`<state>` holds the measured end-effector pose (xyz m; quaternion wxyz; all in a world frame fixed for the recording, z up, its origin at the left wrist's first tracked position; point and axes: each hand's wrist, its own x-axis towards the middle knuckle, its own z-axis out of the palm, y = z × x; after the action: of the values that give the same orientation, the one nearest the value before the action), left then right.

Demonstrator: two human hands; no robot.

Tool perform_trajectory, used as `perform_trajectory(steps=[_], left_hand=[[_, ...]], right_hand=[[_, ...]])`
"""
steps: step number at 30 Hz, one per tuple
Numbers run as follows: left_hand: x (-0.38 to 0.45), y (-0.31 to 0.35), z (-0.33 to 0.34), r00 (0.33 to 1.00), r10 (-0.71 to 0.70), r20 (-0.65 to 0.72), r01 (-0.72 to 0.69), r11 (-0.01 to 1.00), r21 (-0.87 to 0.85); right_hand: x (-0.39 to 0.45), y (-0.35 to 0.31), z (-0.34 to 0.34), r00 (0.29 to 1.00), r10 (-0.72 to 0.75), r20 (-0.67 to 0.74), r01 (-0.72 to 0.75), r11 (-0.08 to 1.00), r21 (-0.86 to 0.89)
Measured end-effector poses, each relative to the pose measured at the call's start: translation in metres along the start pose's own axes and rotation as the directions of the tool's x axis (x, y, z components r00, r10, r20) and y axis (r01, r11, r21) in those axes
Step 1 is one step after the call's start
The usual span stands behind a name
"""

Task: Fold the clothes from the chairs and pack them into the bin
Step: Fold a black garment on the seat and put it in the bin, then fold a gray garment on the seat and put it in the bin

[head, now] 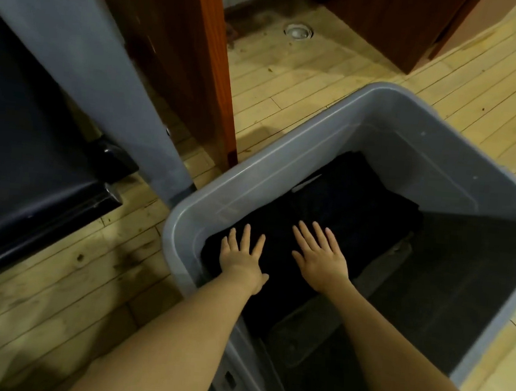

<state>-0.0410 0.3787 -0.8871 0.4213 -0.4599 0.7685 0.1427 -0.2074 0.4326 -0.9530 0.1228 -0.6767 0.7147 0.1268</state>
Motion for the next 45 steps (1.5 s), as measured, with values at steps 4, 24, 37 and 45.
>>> perform_trajectory(steps=[4, 24, 37, 45], left_hand=[[-0.007, -0.003, -0.010, 0.998, 0.033, -0.059, -0.038, 0.995, -0.096], [-0.249, -0.121, -0.072, 0.589, -0.008, -0.808, -0.265, 0.943, -0.203], [-0.418, -0.315, 0.053, 0.354, -0.518, -0.779, 0.021, 0.837, -0.547], [-0.473, -0.408, 0.179, 0.275, -0.770, -0.576, 0.199, 0.632, -0.749]], right_hand=[[-0.006, -0.006, -0.004, 0.999, 0.028, 0.042, -0.029, 0.999, 0.025], [-0.104, -0.096, -0.237, 0.877, -0.060, -0.477, 0.153, 0.975, 0.158], [-0.134, -0.354, -0.372, 0.589, -0.458, -0.666, 0.609, 0.793, -0.006], [-0.157, -0.541, -0.383, 0.420, -0.672, -0.610, 0.810, 0.581, -0.082]])
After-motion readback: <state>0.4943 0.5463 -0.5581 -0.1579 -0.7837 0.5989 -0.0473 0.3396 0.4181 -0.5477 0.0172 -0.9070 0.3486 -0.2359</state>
